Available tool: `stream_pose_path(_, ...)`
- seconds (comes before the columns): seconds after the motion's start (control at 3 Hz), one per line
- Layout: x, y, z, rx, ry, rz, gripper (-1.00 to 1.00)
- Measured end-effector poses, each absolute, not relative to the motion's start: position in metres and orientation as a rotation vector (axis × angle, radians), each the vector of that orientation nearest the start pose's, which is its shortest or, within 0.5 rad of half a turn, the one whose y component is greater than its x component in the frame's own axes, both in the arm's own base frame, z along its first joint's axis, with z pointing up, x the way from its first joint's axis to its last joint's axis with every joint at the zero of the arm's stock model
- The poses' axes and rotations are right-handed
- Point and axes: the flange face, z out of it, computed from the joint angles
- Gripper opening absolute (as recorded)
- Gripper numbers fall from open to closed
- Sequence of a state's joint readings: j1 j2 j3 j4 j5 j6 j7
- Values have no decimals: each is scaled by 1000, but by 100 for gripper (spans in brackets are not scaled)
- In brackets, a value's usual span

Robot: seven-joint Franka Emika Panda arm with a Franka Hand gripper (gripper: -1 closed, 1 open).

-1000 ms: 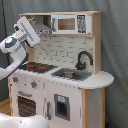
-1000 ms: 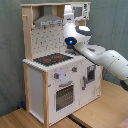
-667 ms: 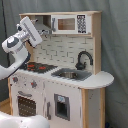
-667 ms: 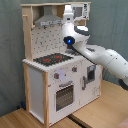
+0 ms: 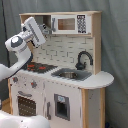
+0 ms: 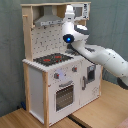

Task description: Play with the kitchen

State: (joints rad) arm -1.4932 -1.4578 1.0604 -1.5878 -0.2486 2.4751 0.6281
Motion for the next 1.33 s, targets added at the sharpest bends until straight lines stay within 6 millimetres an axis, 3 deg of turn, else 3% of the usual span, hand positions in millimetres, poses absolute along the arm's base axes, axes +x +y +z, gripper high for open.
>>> stream_pose_path(0.33, 521, 352, 685, 1356, -148, 1476, -100)
stream_pose_path(1.0, 486, 339, 691, 1414, -301, 1365, -100)
stream_pose_path(1.33, 474, 313, 689, 1439, -337, 1296, -100)
